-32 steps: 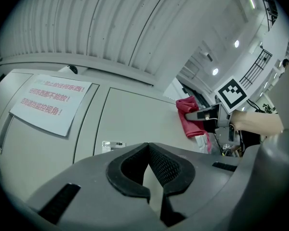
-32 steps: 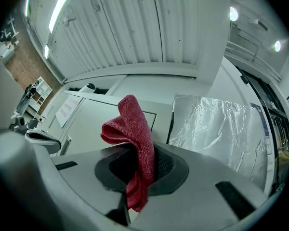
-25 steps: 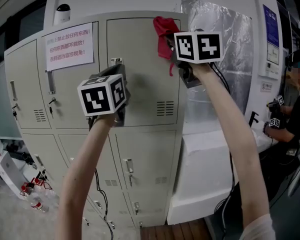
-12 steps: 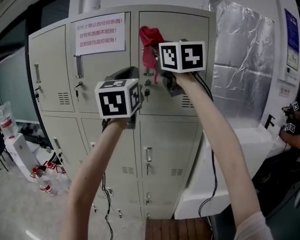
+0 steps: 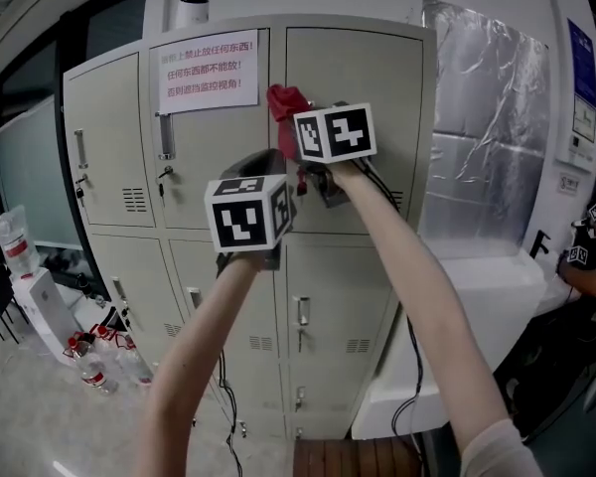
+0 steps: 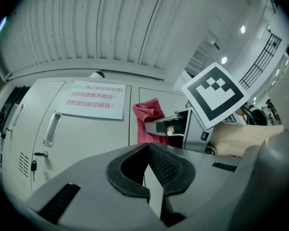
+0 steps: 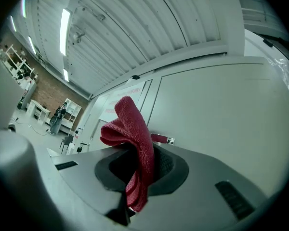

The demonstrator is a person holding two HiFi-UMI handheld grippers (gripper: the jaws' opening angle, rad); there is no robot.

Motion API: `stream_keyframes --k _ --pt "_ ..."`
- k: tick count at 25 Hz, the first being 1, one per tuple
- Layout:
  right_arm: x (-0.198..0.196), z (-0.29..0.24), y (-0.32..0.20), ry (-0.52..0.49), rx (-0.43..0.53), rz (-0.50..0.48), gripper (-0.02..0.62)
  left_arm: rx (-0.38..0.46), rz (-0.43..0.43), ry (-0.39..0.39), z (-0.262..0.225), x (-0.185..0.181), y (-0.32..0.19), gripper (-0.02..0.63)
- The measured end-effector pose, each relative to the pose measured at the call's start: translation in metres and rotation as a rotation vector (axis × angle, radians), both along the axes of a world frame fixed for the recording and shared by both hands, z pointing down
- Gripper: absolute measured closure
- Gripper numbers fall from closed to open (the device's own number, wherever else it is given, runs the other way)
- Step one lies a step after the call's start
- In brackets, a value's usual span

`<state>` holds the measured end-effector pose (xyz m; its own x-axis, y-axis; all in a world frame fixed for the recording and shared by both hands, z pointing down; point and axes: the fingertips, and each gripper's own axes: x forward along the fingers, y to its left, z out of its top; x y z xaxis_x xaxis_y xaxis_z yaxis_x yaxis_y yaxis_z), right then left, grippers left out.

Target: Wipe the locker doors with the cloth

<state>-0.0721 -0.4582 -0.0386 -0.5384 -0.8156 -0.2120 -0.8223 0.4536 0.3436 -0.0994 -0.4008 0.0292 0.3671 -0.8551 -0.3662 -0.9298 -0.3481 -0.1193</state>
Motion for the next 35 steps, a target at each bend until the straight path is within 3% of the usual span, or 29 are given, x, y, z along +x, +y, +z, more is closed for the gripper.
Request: stream_keyframes --k 7,19,25,35 --pt "0.004 0.002 -0.001 0.036 0.031 0.039 0.569 -0.025 -0.005 0.033 0.008 -0.009 -0.007 0.591" --pt "0.049 0.000 0.001 0.045 0.066 0.111 0.569 -0.029 0.007 0.003 0.013 0.009 -0.013 0.589" --pt "0.079 0.005 0.003 0.038 0.075 0.133 0.569 0.000 0.017 -0.046 0.020 0.028 -0.008 0.589" --pt "0.124 0.007 0.007 0.037 0.080 0.174 0.569 0.002 0.089 -0.034 0.021 0.067 -0.008 0.589"
